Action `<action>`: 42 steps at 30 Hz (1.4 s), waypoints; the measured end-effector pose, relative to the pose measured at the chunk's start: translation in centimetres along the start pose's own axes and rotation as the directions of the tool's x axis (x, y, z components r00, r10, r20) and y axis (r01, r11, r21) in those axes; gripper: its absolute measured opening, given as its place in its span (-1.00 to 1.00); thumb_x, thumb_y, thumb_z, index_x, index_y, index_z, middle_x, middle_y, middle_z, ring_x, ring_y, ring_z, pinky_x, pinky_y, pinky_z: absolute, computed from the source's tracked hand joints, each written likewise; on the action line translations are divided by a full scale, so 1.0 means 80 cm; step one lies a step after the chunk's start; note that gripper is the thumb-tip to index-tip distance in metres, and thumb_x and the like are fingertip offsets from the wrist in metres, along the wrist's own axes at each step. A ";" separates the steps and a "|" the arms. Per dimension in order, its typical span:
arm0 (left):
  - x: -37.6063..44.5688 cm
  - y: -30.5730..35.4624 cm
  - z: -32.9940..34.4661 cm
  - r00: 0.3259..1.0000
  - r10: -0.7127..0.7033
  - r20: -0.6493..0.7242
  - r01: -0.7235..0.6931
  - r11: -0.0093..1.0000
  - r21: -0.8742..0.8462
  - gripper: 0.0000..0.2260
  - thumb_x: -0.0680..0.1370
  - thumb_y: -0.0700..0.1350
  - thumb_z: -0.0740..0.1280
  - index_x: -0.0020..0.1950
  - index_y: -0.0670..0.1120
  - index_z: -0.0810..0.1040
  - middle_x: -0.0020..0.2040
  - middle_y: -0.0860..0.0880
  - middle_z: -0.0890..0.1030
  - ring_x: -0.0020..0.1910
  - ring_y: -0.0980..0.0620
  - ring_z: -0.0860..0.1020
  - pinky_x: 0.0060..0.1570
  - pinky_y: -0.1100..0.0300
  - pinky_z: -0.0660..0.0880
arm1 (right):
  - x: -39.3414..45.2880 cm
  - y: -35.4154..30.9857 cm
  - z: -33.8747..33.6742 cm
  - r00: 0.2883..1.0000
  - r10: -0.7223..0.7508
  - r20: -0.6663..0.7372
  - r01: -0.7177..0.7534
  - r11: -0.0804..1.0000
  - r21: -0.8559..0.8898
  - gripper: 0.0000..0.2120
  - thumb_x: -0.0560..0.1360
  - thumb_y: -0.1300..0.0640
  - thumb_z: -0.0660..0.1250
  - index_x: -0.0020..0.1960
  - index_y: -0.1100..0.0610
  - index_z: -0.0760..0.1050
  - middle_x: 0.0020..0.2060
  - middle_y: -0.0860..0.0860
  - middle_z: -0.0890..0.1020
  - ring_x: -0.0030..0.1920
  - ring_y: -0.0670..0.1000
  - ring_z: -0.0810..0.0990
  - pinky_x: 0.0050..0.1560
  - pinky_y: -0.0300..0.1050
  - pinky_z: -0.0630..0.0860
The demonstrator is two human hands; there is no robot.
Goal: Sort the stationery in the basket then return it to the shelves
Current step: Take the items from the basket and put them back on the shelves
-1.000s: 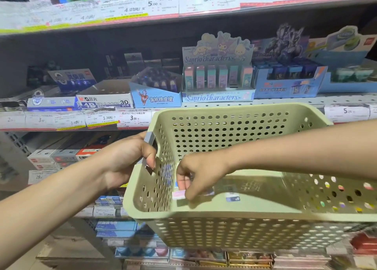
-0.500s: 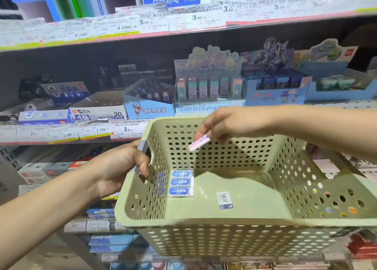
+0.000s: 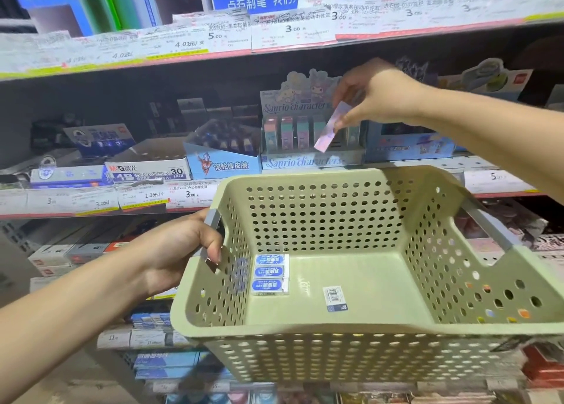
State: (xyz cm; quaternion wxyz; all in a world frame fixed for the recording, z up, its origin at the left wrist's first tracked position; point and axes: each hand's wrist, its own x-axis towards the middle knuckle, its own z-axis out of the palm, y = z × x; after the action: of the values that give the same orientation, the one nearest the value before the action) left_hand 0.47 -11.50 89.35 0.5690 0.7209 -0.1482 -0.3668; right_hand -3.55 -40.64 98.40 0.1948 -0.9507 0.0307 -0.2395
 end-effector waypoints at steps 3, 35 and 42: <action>-0.001 0.000 0.001 1.000 -0.003 0.003 0.003 1.000 -0.011 -0.48 0.06 -0.39 0.14 -0.05 -0.10 0.52 -0.20 -0.25 0.53 -0.31 -0.16 0.49 -0.24 0.08 0.47 | 0.010 0.006 0.000 1.000 -0.019 0.020 0.020 0.997 -0.074 -0.75 0.38 0.21 0.48 0.06 0.15 0.63 -0.02 0.10 0.66 -0.13 -0.01 0.58 -0.14 -0.26 0.43; -0.009 -0.013 0.007 0.998 0.020 0.064 -0.020 1.000 0.001 -0.53 0.06 -0.41 0.12 -0.14 -0.09 0.55 -0.42 -0.17 0.55 -0.52 -0.09 0.53 -0.43 0.14 0.53 | 0.010 0.004 0.008 0.999 0.013 0.047 -0.005 0.987 -0.161 -0.80 0.41 0.25 0.45 0.03 0.22 0.59 -0.17 0.04 0.57 -0.13 -0.01 0.55 -0.10 -0.25 0.38; -0.014 -0.019 0.005 0.998 0.008 0.066 -0.007 1.000 -0.013 -0.54 0.06 -0.41 0.12 -0.18 -0.08 0.56 -0.42 -0.17 0.55 -0.53 -0.10 0.53 -0.48 0.15 0.52 | 0.014 0.004 0.006 0.999 0.014 0.042 -0.005 0.982 -0.188 -0.82 0.44 0.23 0.42 0.03 0.20 0.61 -0.10 0.07 0.63 -0.13 -0.02 0.55 -0.06 -0.26 0.39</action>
State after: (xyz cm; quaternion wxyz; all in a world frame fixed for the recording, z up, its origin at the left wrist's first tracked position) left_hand -0.88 -10.59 88.33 0.5699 0.7040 -0.1672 -0.3894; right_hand -2.32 -40.93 98.37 0.1059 -0.9696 0.0535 -0.2142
